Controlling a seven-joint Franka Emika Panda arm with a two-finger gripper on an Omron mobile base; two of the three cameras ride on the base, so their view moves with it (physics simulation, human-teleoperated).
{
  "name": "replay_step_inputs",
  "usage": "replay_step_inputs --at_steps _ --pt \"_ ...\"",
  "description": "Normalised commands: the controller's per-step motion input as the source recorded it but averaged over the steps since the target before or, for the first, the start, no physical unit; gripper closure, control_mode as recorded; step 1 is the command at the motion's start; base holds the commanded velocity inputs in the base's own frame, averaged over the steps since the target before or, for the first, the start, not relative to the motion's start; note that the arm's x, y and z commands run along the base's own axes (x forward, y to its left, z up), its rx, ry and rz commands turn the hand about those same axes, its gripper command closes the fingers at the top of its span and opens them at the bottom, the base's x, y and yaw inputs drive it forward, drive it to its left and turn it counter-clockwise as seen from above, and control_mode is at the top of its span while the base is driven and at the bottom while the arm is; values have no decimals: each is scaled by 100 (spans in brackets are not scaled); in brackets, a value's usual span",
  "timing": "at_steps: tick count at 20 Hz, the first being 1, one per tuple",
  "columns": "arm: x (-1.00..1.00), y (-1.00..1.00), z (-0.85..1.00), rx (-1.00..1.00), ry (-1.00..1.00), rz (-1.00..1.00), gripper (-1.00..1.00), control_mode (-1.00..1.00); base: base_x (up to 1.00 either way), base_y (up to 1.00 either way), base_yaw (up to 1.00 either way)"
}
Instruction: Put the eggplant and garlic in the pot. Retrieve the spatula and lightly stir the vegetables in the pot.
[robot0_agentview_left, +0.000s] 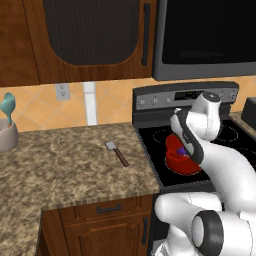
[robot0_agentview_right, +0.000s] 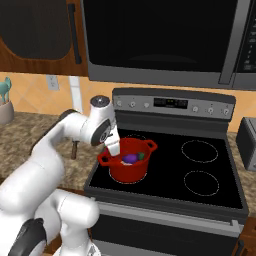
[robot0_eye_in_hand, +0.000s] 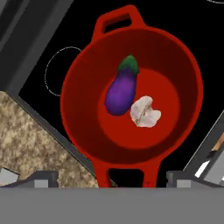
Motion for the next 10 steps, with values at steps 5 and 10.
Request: replay_step_inputs --at_steps 5,10 --pt "-46 96 89 3 0 -6 -100 -100 0 0 0" --pt "-1 83 18 1 8 0 -100 -100 0 0 0"
